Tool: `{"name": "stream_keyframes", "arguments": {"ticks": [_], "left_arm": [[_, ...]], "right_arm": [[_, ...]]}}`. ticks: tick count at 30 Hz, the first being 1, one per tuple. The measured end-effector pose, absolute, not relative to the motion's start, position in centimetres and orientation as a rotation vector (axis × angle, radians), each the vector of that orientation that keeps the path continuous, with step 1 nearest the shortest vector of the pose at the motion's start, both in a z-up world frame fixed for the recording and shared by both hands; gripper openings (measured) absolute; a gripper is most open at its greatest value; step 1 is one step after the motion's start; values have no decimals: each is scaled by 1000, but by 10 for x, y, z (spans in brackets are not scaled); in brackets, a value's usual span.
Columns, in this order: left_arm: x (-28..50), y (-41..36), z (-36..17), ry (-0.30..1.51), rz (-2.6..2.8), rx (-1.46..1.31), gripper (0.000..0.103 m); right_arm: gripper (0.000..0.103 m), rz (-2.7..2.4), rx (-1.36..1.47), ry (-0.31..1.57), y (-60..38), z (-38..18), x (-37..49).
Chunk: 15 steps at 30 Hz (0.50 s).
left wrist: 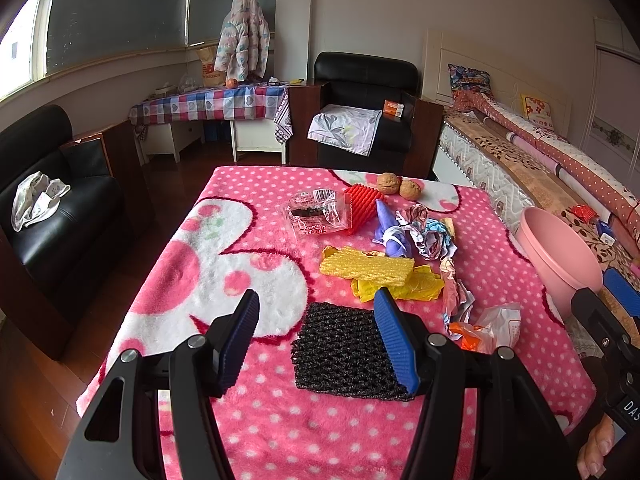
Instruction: Collect trash
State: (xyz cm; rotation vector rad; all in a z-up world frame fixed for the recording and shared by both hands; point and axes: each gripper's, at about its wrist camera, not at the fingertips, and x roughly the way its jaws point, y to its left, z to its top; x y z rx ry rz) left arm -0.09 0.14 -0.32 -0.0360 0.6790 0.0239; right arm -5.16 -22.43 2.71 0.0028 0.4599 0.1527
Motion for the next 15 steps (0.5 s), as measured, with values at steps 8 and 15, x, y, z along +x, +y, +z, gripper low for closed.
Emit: {"name": "stream_keyframes", "arguments": {"ticks": [8,15], "left_arm": [[-4,-2,-7,678,24,-37,59],[-4,-1,-7,677,22,-37,59]], "right_arm": [[92,152,2,459,-224,27,-52],[92,153,3,458,-224,27,-52]]}}
